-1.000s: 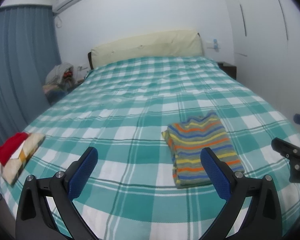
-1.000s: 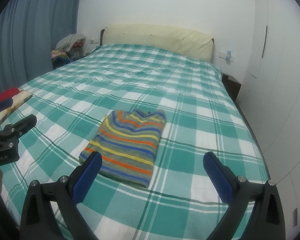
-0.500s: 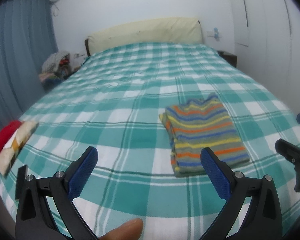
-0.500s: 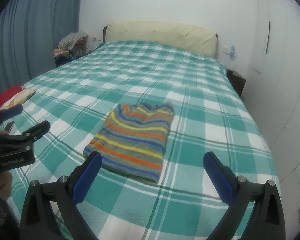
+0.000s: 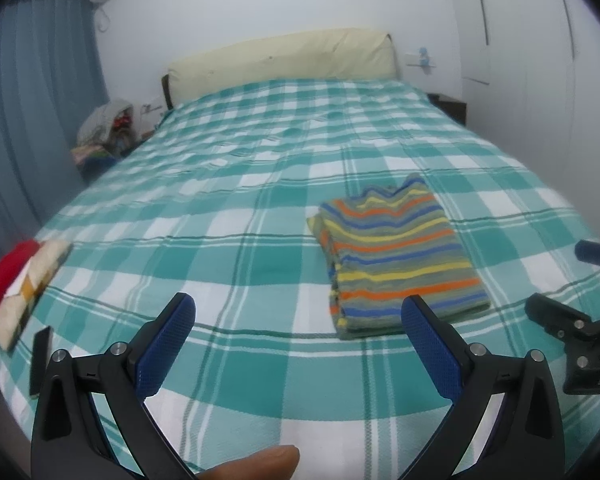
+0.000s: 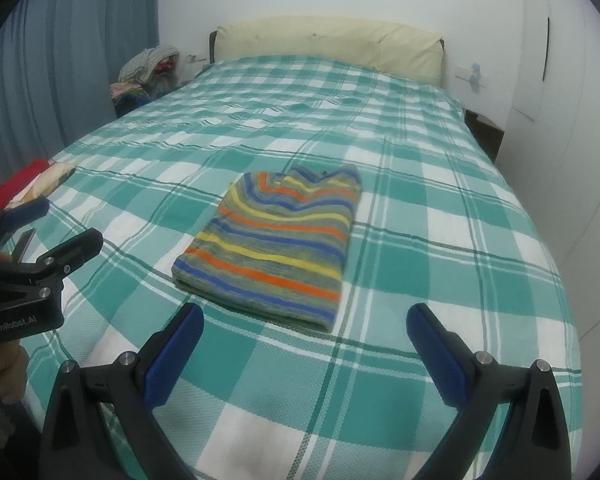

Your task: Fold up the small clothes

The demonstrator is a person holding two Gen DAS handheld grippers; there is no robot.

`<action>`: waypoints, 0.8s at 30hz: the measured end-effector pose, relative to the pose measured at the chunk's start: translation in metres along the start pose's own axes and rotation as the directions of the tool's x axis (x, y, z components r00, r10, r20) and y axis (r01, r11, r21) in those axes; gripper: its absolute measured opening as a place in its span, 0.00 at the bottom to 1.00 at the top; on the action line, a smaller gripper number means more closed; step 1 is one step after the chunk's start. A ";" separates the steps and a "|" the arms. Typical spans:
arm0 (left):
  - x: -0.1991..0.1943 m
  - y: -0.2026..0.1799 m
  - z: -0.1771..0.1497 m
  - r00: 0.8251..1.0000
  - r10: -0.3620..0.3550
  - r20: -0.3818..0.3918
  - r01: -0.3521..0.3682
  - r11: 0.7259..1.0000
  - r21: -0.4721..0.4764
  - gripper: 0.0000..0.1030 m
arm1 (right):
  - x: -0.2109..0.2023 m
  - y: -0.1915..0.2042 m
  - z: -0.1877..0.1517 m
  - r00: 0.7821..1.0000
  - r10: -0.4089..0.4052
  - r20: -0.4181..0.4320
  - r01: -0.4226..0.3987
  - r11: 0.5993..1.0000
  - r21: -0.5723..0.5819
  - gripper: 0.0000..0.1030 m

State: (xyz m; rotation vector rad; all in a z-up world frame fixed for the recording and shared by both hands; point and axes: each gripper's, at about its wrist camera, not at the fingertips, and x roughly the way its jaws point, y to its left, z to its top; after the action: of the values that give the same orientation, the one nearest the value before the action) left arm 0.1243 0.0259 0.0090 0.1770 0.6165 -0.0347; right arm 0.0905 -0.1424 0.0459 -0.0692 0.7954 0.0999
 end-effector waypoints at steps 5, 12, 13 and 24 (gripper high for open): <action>0.001 0.000 -0.001 1.000 0.015 -0.017 -0.015 1.000 0.000 1.00 | 0.001 0.000 0.000 1.000 -0.001 -0.008 0.001 1.000 0.006 0.97; 0.006 0.000 -0.003 0.998 -0.004 -0.069 0.005 1.000 0.004 1.00 | -0.001 0.004 0.000 1.000 -0.017 -0.003 0.017 1.000 -0.003 0.97; 0.006 -0.001 -0.003 0.997 -0.007 -0.076 0.008 1.000 0.006 1.00 | -0.002 0.005 -0.001 1.000 -0.018 -0.002 0.018 1.000 -0.004 0.97; 0.006 -0.004 -0.005 0.995 -0.034 -0.096 0.037 0.999 0.030 1.00 | -0.004 0.007 -0.003 1.000 -0.023 -0.010 0.023 1.000 -0.002 0.97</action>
State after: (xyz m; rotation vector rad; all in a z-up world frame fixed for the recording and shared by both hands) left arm 0.1256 0.0230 0.0009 0.1991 0.7149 -0.0703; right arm 0.0842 -0.1361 0.0464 -0.0810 0.8042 0.0785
